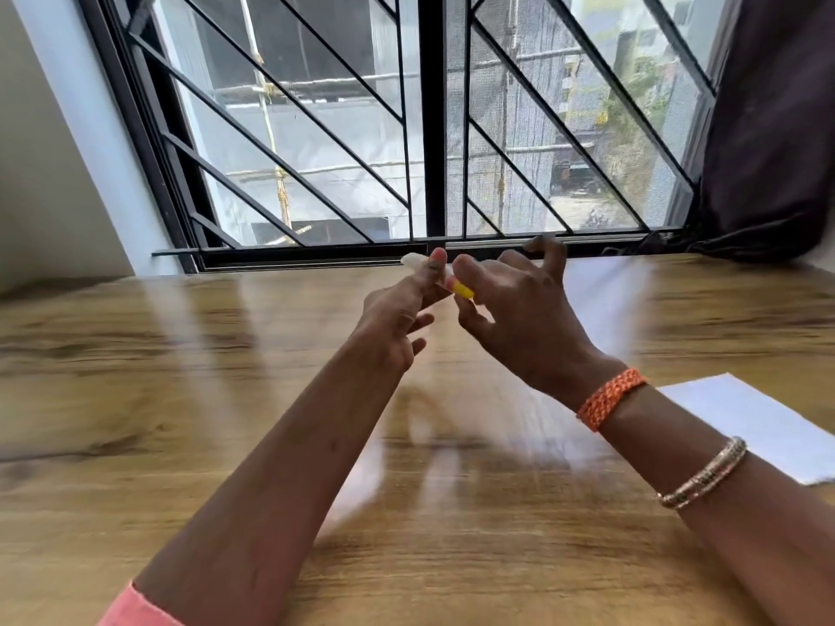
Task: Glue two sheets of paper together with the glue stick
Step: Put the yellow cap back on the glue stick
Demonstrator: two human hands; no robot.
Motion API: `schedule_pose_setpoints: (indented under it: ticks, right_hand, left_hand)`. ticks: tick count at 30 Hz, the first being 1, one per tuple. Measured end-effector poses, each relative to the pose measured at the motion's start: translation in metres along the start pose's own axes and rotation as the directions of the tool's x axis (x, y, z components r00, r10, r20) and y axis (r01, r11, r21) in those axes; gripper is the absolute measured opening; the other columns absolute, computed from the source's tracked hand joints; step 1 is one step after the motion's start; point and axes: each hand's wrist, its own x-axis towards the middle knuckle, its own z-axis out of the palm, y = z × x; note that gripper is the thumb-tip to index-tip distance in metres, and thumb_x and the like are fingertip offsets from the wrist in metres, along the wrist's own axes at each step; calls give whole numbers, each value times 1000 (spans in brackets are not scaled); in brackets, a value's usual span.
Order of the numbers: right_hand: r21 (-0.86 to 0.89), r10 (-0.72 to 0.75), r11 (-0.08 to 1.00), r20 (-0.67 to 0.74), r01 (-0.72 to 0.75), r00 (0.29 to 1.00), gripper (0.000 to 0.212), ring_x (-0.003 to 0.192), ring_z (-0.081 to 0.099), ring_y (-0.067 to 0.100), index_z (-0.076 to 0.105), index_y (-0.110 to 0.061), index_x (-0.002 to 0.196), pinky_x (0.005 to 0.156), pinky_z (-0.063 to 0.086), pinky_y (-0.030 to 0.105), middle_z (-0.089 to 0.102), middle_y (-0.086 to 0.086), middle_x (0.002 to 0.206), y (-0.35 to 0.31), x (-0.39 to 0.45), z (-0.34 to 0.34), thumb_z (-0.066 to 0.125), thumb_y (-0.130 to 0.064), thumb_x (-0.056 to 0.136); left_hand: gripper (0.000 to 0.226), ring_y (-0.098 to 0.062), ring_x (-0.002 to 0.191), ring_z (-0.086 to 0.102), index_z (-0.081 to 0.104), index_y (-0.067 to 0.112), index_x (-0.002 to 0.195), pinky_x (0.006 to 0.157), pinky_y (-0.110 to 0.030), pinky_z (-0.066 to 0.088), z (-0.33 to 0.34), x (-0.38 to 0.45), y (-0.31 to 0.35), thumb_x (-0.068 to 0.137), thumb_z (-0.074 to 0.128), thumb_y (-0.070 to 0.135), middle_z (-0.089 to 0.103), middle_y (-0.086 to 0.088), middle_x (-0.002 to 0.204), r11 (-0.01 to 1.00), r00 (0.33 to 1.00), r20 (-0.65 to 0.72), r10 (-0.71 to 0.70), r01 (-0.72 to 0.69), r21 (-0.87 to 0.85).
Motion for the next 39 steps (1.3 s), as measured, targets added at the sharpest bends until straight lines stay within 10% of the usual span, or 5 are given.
schedule_pose_setpoints:
  ticks: [6,11,20,26,39]
  right_hand:
    - [368,306,880,42,-299,951,16,58,59,15,45,-24,81,79,34,37,60,-7,60,-7,3,-4,61,-22,83]
    - [541,382,-422,834,-727,399,13,51,50,3,55,-20,75,68,37,27,59,-9,61,-6,14,-20,55,-25,86]
    - [587,462,-305,780,-750,423,11,58,52,8,52,-21,81,69,36,31,64,-6,65,-4,11,-13,61,-24,86]
    - [167,239,956,21,-239,971,13,72,58,19,49,-24,84,79,23,38,63,-7,69,-3,-6,3,62,-25,81]
    - [497,381,-323,847,-806,370,4,58,48,7,60,-22,85,68,35,30,63,-9,61,-3,6,-14,59,-25,83]
  left_hand:
    - [31,-5,91,55,64,23,84,73,-30,36,6,0,-3,83,58,53,68,16,89,985,995,82,59,-45,-169]
    - [20,-7,97,57,63,27,110,74,-29,39,6,2,-2,92,55,33,65,11,99,972,981,183,63,-18,-235]
    - [14,-11,77,43,65,20,80,65,-28,36,5,11,-5,84,62,33,66,11,75,994,996,69,61,-55,-93]
    - [21,-10,71,40,66,22,86,60,-26,35,2,12,-8,81,63,42,68,16,64,999,1000,9,26,-25,-41]
    - [23,-11,90,51,63,17,101,69,-26,43,10,3,-14,86,64,34,62,5,91,973,993,25,116,-108,-205]
